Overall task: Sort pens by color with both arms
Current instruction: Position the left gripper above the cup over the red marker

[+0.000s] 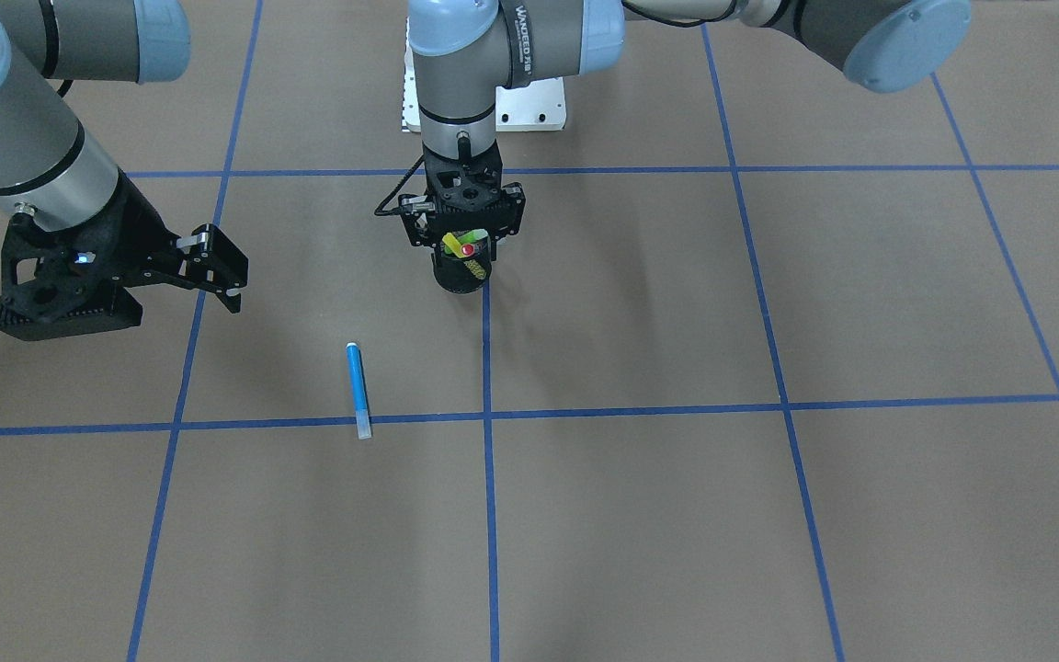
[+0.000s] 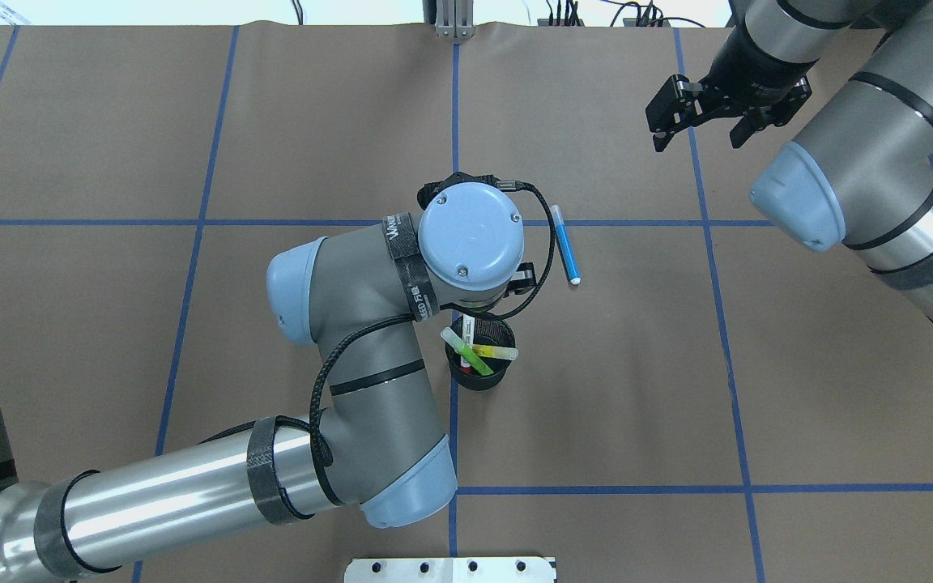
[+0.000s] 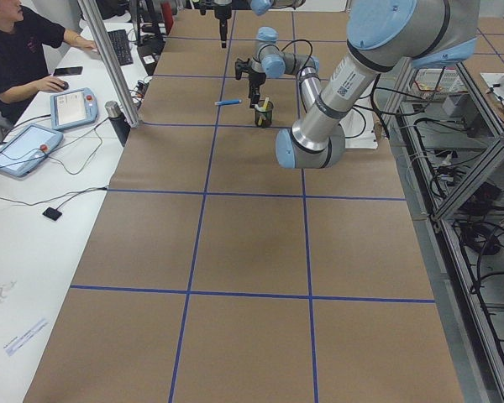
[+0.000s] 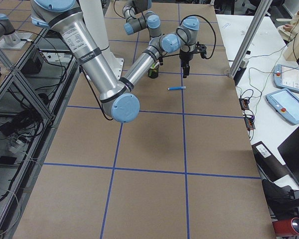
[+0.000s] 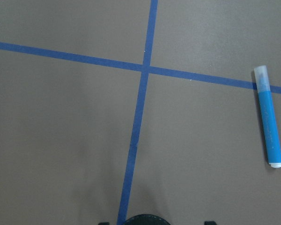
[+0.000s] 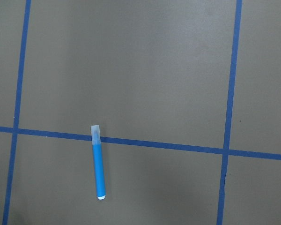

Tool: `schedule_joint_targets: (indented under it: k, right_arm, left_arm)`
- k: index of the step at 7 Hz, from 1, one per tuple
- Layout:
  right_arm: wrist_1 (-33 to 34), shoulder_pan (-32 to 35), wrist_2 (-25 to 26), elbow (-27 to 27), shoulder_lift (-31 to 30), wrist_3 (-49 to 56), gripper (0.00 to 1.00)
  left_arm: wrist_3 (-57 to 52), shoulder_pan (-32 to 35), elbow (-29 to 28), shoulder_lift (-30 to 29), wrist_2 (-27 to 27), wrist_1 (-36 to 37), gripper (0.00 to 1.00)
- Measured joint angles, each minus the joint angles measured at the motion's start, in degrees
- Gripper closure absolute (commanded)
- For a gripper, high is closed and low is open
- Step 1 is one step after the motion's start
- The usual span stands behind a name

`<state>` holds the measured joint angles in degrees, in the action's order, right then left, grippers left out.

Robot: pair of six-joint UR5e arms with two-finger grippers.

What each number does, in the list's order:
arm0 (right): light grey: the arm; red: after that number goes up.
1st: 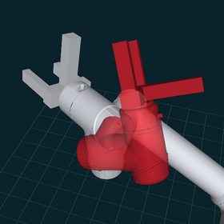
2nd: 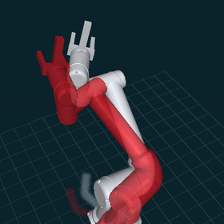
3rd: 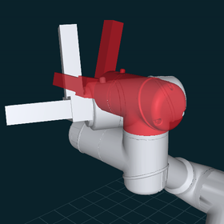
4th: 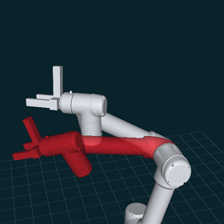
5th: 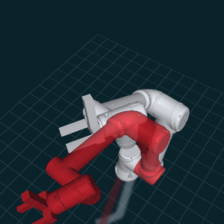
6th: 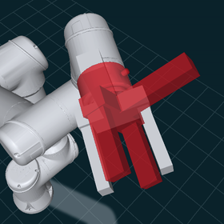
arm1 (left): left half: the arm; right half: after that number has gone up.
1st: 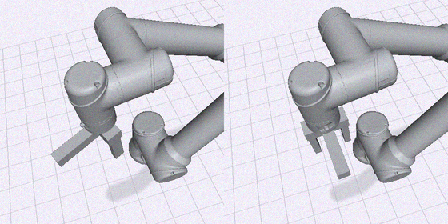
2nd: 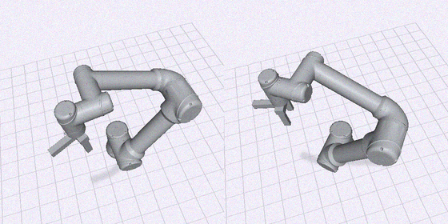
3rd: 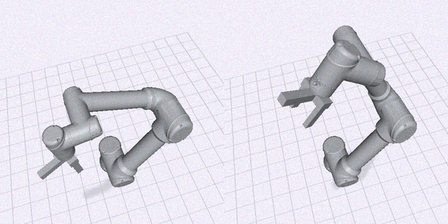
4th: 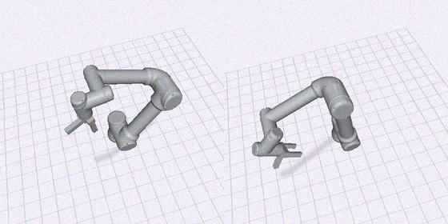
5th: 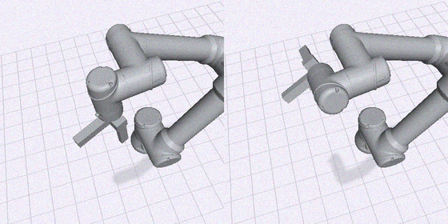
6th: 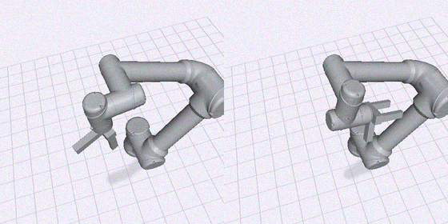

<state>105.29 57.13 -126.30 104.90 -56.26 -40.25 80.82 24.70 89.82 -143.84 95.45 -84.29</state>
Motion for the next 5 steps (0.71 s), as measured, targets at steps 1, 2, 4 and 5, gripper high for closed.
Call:
schedule_joint_targets:
  k: [1,2,4,5]
  right_arm:
    - [0.0,0.0,0.0,0.03,-0.01,0.0,0.01]
    - [0.0,0.0,0.0,0.02,-0.04,0.0,0.01]
    - [0.0,-0.03,0.06,-0.15,-0.07,0.06,0.01]
    - [0.0,-0.09,0.1,-0.22,-0.07,0.08,0.01]
  left_arm:
    - [-0.94,0.0,-0.01,0.06,0.01,0.0,0.35]
    - [-2.19,0.0,-0.02,0.1,0.07,0.02,0.35]
    - [-5.89,0.04,0.05,0.4,0.26,0.12,0.35]
    - [-6.96,0.0,0.12,0.55,0.4,0.11,0.35]
